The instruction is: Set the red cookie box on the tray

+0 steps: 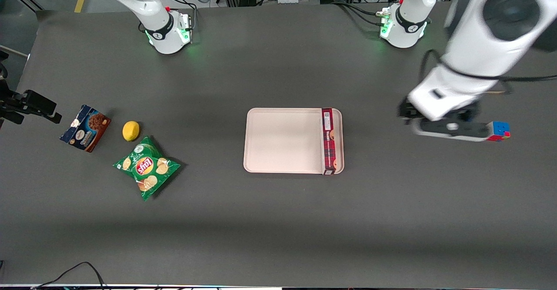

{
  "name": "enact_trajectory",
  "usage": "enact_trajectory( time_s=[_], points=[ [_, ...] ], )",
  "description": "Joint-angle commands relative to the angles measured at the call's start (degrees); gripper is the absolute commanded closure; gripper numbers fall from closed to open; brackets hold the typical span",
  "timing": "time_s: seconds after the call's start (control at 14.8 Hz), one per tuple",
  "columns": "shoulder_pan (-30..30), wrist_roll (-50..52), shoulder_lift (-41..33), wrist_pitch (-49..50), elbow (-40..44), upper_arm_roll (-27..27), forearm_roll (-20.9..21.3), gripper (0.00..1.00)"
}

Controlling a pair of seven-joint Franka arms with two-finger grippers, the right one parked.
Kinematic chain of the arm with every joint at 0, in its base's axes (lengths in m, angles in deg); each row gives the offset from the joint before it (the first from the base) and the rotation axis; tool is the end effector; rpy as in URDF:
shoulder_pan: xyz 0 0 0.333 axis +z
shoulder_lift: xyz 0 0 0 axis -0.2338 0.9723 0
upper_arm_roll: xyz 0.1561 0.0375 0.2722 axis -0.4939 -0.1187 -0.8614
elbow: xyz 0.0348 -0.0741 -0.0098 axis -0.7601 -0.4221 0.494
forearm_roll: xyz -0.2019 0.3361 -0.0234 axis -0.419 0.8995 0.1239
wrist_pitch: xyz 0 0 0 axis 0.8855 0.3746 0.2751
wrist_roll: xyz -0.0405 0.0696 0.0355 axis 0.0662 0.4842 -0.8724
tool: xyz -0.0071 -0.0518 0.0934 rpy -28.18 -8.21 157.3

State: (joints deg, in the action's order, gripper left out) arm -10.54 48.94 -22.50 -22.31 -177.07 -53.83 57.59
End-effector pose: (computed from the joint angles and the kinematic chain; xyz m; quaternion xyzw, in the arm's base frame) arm 0.5770 -0.1694 0.5790 -0.9932 0.0899 -0.0193 0.0716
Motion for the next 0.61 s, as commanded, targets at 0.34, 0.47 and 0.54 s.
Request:
enact_trajectory(
  time_s=[0.34, 0.47, 0.54],
  points=[
    [-2.1, -16.59, -5.57, -11.1, -10.36, -16.21, -8.38, 0.0],
    [-2.02, -16.85, -4.7, -12.62, -10.64, -17.09, -8.47, 0.0],
    [-2.02, -16.77, -4.17, -12.28, -10.03, -17.18, -8.56, 0.0]
  ],
)
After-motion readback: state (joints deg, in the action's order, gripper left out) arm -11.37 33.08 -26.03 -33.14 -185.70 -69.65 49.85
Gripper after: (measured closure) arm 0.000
